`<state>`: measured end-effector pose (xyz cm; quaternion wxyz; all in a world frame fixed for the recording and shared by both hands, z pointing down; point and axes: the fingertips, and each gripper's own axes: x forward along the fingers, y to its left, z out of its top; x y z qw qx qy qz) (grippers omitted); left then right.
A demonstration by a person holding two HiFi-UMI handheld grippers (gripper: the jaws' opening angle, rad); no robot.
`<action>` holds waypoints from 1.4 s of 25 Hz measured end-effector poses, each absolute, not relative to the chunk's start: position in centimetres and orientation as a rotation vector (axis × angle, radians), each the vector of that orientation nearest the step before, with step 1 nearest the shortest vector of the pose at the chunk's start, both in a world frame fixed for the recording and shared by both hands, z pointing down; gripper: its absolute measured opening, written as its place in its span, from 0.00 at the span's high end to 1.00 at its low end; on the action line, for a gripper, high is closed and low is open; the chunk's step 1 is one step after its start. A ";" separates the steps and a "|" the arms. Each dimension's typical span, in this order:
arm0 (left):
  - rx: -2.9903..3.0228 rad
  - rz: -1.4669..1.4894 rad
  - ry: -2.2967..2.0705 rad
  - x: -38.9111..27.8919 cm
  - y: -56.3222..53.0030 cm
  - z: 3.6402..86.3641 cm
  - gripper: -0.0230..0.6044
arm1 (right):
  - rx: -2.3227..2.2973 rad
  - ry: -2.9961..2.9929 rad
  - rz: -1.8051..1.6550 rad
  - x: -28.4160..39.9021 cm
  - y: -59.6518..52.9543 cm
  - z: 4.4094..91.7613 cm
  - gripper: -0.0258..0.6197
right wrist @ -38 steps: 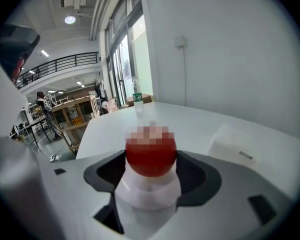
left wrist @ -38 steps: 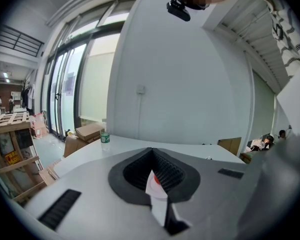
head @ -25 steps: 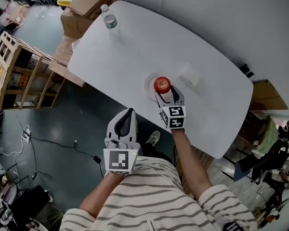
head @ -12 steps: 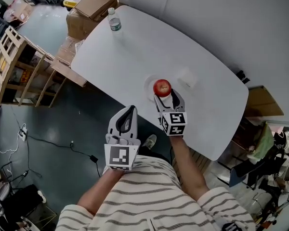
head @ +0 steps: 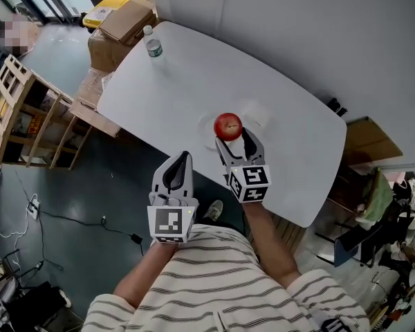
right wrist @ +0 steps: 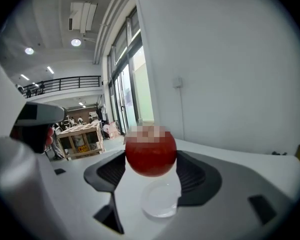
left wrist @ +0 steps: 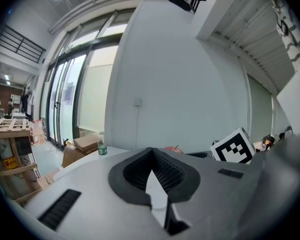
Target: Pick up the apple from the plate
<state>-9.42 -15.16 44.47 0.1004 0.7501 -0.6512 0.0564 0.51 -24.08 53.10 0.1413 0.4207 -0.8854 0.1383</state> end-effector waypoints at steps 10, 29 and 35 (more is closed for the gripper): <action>2.266 0.147 -1.922 -8.7 -14.7 42.8 0.96 | 1.225 -2.641 0.417 0.1 -21.8 48.0 0.46; 2.326 0.091 -1.918 -7.8 -15.0 40.7 0.96 | 1.270 -2.695 0.268 0.6 -19.8 42.4 0.46; 2.338 0.076 -1.916 -7.5 -15.6 40.4 0.96 | 1.282 -2.700 0.244 1.0 -20.0 41.5 0.47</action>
